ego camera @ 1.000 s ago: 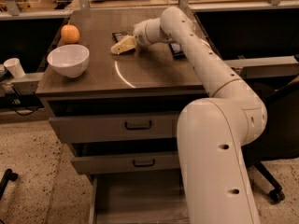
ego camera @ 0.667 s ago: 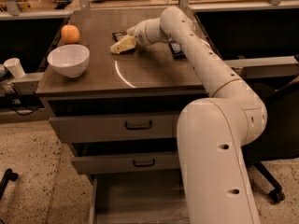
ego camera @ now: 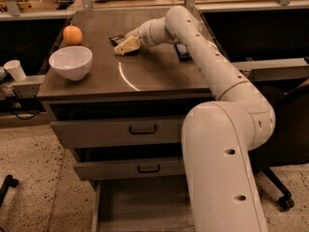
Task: Place rxbar chocolate into bottom drawer
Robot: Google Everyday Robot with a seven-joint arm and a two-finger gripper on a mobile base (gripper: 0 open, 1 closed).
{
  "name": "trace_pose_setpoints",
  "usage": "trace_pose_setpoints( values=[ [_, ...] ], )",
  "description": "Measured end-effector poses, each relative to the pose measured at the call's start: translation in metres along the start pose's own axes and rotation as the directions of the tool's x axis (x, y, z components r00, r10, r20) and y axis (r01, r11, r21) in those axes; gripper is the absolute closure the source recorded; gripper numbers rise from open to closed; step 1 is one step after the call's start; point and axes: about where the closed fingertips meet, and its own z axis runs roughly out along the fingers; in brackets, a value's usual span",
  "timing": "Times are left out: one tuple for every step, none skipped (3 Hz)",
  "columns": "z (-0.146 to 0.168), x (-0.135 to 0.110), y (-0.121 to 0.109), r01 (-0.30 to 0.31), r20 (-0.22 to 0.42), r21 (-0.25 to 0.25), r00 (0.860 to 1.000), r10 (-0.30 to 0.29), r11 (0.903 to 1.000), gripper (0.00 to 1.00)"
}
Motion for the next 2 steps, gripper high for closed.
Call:
trace_pose_setpoints(
  values=[
    [-0.005,-0.018,0.019,0.018,0.042,-0.049,0.999,-0.016,0.9986,1.0],
    [-0.019,-0.054,0.045,0.098,0.1,-0.096,0.991,-0.088,0.9905,1.0]
  ],
)
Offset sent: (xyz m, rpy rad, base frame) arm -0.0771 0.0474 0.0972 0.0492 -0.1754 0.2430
